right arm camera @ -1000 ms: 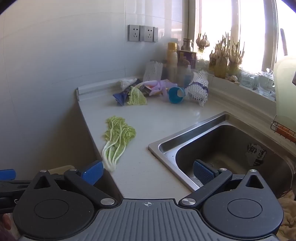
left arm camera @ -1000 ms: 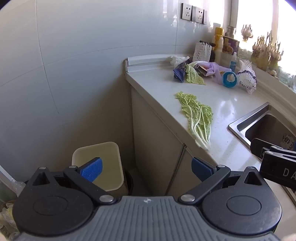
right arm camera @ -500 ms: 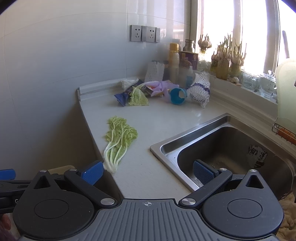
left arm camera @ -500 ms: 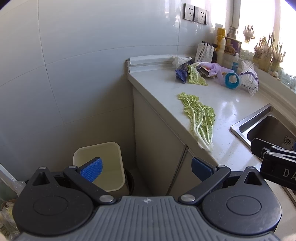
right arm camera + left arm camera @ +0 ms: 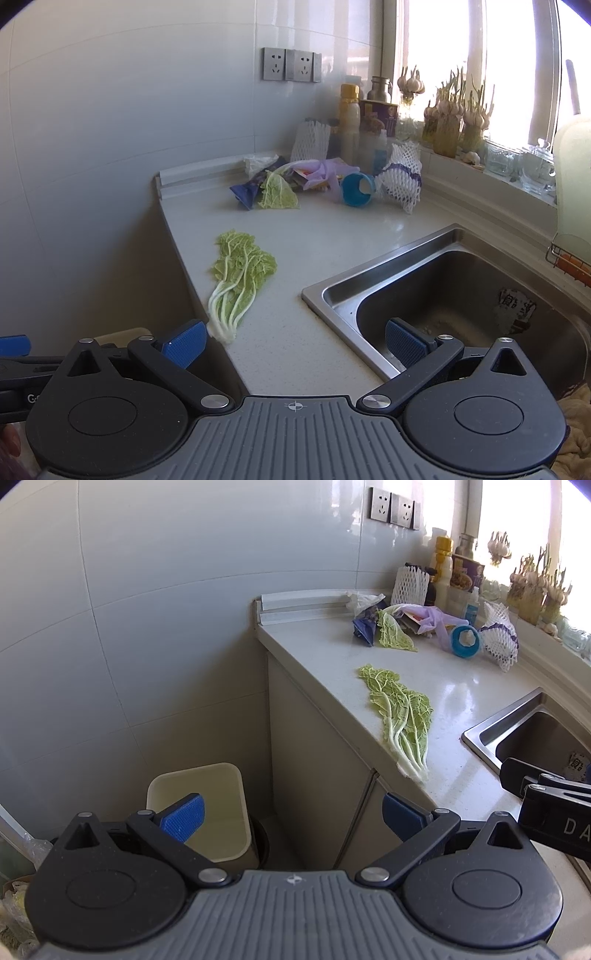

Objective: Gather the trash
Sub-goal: 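Move both tools from the trash bin toward the cabbage leaf on the counter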

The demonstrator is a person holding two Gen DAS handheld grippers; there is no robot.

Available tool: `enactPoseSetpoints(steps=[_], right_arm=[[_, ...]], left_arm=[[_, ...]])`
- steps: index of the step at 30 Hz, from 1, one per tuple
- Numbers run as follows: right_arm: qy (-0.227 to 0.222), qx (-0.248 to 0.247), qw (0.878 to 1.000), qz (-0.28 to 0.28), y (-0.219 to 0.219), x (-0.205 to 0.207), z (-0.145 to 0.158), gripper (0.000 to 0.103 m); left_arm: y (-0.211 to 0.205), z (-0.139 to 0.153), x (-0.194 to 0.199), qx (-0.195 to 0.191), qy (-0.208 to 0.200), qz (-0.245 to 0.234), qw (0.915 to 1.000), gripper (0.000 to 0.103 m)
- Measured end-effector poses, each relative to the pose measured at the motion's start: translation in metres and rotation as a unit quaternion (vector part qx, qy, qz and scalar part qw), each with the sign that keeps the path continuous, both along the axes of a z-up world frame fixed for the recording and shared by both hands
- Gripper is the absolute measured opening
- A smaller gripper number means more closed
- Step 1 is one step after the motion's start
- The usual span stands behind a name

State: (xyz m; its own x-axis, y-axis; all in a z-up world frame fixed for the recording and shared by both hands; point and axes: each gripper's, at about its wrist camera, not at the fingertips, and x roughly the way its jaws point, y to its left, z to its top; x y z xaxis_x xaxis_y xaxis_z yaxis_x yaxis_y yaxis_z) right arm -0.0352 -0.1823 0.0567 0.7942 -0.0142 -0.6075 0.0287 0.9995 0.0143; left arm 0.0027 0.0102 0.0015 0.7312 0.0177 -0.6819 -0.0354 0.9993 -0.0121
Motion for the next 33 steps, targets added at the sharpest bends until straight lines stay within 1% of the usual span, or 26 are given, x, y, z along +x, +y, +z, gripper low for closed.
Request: enactPoseSetpoints(steps=[21,33], right_arm=[[0.008,-0.008,1.0,0.022,0.014,0.008,-0.005,0.103],[0.011,-0.005,1.0,0.024,0.013,0.015,-0.007,0.103]], left_arm=[[0.013,-0.011,0.005,-0.003,0.007,0.018,0.9998,0.103],[0.014,-0.012,0.012,-0.001,0.007,0.014,0.9999,0.103]])
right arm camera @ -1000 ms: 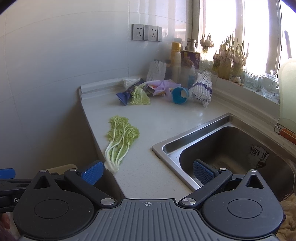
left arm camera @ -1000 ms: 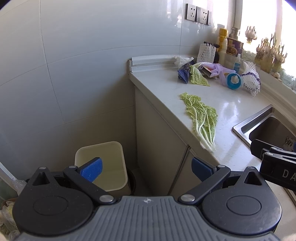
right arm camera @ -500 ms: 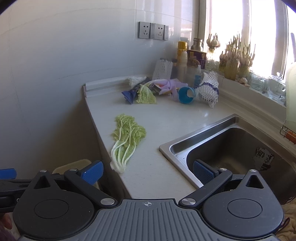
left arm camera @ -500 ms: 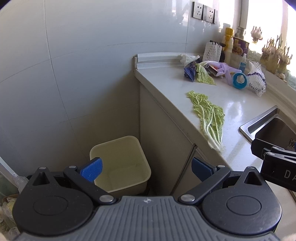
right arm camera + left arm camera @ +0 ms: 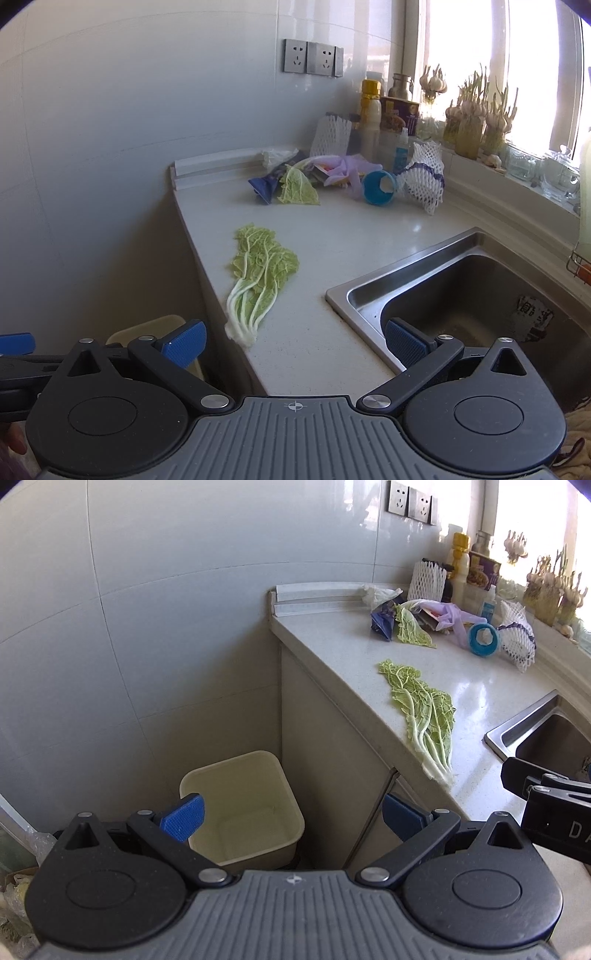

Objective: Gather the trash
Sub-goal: 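Move both tools from the trash bin toward the cabbage leaf on the counter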

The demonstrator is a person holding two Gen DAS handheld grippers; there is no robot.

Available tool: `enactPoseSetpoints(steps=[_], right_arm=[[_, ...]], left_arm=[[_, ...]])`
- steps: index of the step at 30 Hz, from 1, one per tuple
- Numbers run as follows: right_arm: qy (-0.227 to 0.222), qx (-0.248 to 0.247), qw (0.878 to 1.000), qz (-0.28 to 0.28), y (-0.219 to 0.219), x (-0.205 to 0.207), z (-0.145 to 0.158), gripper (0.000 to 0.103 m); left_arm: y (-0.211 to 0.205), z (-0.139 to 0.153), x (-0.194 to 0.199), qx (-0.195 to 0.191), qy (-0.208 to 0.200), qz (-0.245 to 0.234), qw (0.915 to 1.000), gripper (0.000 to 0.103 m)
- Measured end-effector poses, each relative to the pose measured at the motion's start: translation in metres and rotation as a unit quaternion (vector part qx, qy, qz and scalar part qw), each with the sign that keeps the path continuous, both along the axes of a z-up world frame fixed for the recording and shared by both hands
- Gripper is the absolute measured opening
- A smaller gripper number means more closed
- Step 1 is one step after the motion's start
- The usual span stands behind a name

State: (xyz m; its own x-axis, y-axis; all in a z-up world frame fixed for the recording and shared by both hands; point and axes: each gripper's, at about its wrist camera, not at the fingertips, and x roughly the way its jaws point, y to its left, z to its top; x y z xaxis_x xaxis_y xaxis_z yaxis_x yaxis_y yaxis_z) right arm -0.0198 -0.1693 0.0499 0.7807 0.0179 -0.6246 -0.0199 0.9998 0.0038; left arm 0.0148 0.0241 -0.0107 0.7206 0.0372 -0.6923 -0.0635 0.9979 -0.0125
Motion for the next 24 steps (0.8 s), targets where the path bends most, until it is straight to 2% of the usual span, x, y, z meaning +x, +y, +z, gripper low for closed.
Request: enactPoseSetpoints(steps=[10,15,24], right_arm=[[0.005,0.001,1.0,0.0,-0.005,0.011,-0.002,0.103],[0.007,0.002,1.0,-0.007,-0.012,0.021,-0.004,0.103],[0.006,0.007,1.0,-0.011,-0.018,0.037,-0.007,0.103]], left_arm=[[-0.004,-0.002,0.005,0.004,-0.016,-0.005,0.9998,0.103],[-0.01,-0.004,0.016,0.011,-0.025,-0.027,0.9993,0.103],[-0.017,-0.004,0.036,0.008,-0.004,-0.055,0.9984,0.103]])
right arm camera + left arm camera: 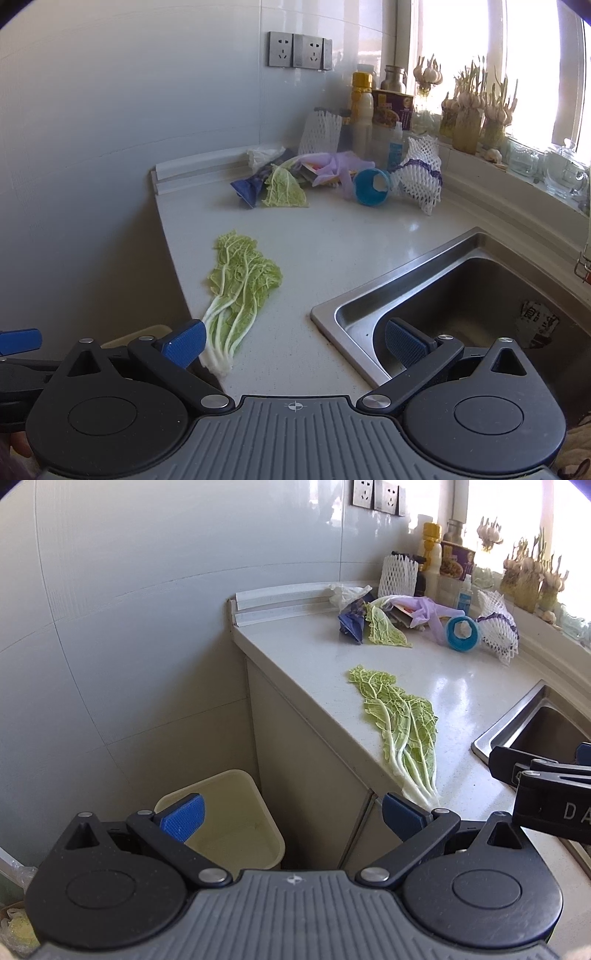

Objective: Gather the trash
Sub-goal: 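Move both tools from the trash bin toward the cabbage leaf on the counter, then grasp the green cabbage leaf with the left tool while the right tool grasps another leaf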

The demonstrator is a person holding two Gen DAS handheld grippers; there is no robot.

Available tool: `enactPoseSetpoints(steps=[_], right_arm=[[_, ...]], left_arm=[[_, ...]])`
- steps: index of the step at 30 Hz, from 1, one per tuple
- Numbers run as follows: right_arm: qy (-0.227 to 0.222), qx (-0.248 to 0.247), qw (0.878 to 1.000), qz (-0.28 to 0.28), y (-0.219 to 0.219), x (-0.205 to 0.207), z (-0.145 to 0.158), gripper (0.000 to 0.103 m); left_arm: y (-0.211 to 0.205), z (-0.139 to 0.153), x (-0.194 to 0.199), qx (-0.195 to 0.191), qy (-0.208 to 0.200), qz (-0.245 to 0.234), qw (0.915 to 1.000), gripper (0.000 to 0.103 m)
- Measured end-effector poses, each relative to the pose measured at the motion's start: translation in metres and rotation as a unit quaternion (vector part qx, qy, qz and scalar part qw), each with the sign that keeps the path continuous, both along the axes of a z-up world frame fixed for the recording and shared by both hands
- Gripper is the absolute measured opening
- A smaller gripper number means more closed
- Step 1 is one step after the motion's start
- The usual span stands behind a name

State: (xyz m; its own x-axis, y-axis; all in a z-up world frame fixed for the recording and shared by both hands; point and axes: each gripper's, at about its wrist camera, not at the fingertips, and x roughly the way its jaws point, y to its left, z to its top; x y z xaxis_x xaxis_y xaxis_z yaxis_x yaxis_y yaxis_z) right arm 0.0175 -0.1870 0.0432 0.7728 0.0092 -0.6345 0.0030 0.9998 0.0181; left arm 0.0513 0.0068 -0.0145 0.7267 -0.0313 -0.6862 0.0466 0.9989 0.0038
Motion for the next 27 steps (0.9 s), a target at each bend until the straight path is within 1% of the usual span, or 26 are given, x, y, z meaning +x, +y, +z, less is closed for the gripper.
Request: enactPoseSetpoints(steps=[14,20,25,27], right_arm=[[0.006,0.011,1.0,-0.001,0.002,0.027,-0.003,0.103],[0.011,0.025,1.0,0.0,0.0,0.04,-0.007,0.103],[0.012,0.034,0.999,0.008,0.0,0.054,-0.013,0.103],[0.011,0.037,0.999,0.016,0.002,0.063,-0.016,0.103]], left_arm=[[-0.003,0.004,0.026,0.018,0.007,-0.014,0.9997,0.103],[-0.003,0.003,0.039,0.009,0.023,-0.026,0.9993,0.103],[-0.004,-0.003,0.055,0.008,0.034,-0.064,0.9973,0.103],[-0.002,-0.006,0.066,0.0,0.042,-0.086,0.9954,0.099]])
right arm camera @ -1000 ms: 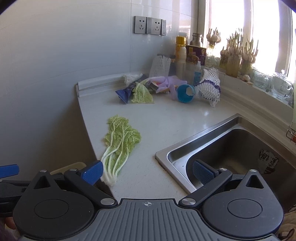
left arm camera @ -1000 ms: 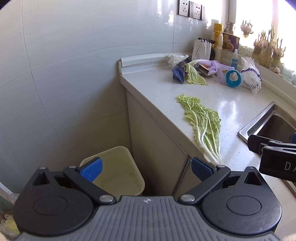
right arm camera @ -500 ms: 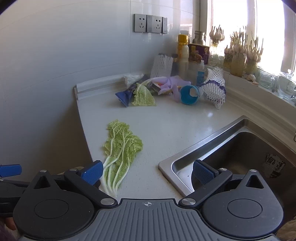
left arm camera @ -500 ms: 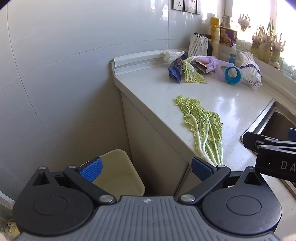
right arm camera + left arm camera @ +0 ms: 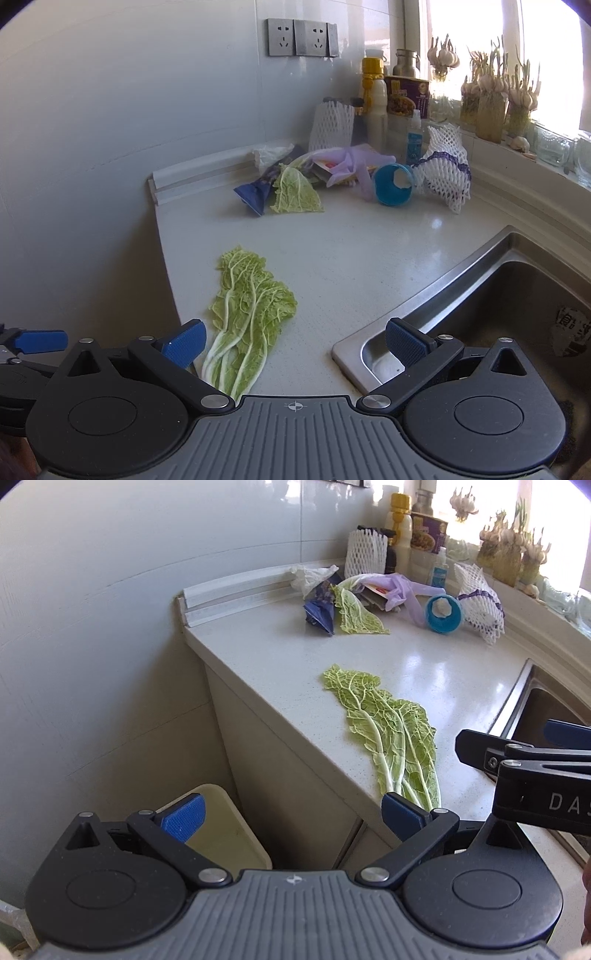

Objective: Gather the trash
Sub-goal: 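Grasp the green cabbage leaf with the left tool while the right tool grasps another leaf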

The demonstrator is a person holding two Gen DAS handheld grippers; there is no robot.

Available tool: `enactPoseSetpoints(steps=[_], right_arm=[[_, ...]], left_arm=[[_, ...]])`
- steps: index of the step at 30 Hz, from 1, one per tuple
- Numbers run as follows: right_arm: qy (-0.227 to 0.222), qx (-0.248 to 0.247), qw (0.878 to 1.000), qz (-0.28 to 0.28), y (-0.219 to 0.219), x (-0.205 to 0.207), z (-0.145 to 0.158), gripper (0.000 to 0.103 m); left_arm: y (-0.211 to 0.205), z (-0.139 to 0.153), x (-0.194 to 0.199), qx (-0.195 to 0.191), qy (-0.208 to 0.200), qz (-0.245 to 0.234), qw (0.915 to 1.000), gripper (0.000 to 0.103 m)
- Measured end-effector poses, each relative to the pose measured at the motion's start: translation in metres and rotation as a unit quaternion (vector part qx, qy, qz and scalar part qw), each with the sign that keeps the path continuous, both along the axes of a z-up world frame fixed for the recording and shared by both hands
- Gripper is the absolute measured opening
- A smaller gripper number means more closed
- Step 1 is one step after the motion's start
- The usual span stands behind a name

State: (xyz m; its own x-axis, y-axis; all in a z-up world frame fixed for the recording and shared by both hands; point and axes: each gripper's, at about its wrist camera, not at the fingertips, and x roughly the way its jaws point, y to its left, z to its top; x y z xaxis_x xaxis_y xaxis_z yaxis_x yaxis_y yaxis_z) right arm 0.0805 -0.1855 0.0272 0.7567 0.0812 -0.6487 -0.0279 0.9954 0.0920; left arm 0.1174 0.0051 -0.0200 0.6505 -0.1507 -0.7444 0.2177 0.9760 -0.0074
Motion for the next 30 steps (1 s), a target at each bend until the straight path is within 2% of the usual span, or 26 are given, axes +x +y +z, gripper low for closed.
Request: enactPoseSetpoints(steps=[4,7,10,12,15,17,19,21,22,25,30], right_arm=[[0.004,0.002,1.0,0.008,-0.001,0.021,-0.01,0.103],[0.005,0.02,1.0,0.013,-0.006,0.034,-0.019,0.103],[0.003,0.037,0.999,0.022,-0.006,0.043,-0.027,0.103],[0.0,0.045,0.998,0.032,-0.004,0.047,-0.031,0.103],[-0.007,0.062,0.997,0.05,-0.001,0.05,-0.038,0.102],[-0.007,0.07,0.996,0.055,0.003,0.053,-0.042,0.102],[-0.01,0.07,0.995,0.063,0.008,0.055,-0.046,0.1],[-0.007,0.065,0.995,0.071,0.013,0.056,-0.05,0.097],[-0.003,0.059,0.996,0.074,0.016,0.057,-0.053,0.096],[0.006,0.038,0.996,0.079,0.023,0.059,-0.06,0.088],[-0.003,0.007,0.997,0.075,0.028,0.056,-0.063,0.079]], left_arm=[[0.009,-0.005,0.028,-0.003,0.01,-0.044,0.999,0.092],[0.021,-0.007,0.05,-0.008,-0.02,-0.046,0.9987,0.092],[0.034,-0.005,0.068,-0.047,-0.055,-0.029,0.9969,0.093],[0.034,-0.001,0.08,-0.054,-0.077,-0.025,0.9953,0.098],[0.02,0.005,0.099,-0.037,-0.104,-0.06,0.992,0.099],[0.007,0.009,0.113,-0.033,-0.106,-0.088,0.9899,0.102],[-0.007,0.013,0.124,-0.036,-0.116,-0.112,0.9863,0.102],[-0.018,0.014,0.137,-0.052,-0.133,-0.142,0.9795,0.099],[-0.025,0.014,0.145,-0.061,-0.13,-0.16,0.9766,0.099],[-0.046,0.009,0.168,-0.082,-0.116,-0.212,0.9669,0.089],[-0.069,-0.007,0.198,-0.085,-0.103,-0.241,0.9613,0.078]])
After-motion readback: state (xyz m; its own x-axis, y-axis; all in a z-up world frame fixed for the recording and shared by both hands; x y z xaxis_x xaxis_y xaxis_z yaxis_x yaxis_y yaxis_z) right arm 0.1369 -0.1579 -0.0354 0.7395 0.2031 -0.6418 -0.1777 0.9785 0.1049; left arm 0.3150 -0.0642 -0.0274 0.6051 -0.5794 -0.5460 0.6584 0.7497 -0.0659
